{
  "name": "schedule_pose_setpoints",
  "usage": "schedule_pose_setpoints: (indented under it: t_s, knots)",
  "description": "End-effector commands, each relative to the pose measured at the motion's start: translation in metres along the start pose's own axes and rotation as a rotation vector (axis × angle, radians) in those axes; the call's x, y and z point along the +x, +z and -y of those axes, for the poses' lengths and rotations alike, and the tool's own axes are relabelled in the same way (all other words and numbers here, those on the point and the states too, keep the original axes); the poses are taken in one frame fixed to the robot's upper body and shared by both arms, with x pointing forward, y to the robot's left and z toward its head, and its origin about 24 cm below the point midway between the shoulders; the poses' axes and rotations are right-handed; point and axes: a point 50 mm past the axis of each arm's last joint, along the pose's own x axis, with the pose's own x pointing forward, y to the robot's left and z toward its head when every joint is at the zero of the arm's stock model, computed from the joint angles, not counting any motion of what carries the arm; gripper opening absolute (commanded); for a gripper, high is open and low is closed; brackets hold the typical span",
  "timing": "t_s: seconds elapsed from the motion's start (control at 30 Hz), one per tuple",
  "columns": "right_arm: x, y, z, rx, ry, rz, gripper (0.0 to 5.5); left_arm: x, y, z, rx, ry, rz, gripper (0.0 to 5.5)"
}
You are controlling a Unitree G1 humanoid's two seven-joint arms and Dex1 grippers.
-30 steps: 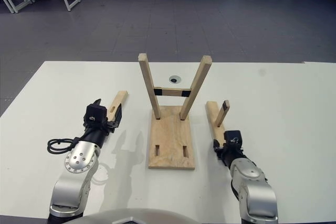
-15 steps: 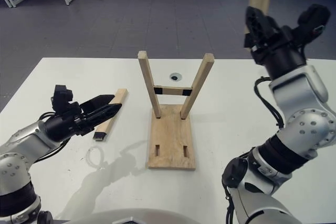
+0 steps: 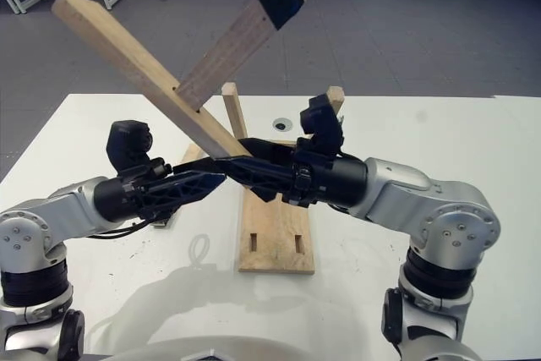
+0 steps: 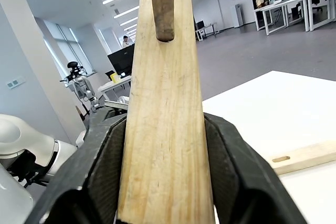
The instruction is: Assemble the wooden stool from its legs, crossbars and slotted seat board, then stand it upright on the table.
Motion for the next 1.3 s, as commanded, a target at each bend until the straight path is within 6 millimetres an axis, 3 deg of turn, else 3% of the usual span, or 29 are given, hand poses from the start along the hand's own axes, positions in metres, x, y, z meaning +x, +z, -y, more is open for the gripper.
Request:
schedule_pose_setpoints:
  t_s: [0.03, 0.43, 0.9, 1.13, 1.3]
  knots:
    - [0.001, -0.009, -0.003, -0.002, 0.008, -0.036, 2.05, 0.001, 0.000, 0.002, 0.005, 0.007, -0.019, 3.42]
    - [0.000, -0.017, -0.002, -0.008, 0.022, -0.108, 2.05, -0.034, 0.005, -0.008, -0.006, 0.127, 0.007, 3.42]
    - [0.006, -0.032, -0.007, 0.014, 0.050, -0.157, 2.04, -0.033, 0.030, 0.011, 0.015, -0.059, 0.078, 3.42]
    - [0.004, -0.032, -0.006, 0.015, 0.046, -0.160, 2.04, -0.032, 0.026, 0.010, 0.012, -0.052, 0.087, 2.37]
    - [0.002, -0.031, -0.004, 0.054, 0.050, -0.135, 2.04, -0.031, 0.027, 0.010, 0.019, -0.069, 0.117, 2.31]
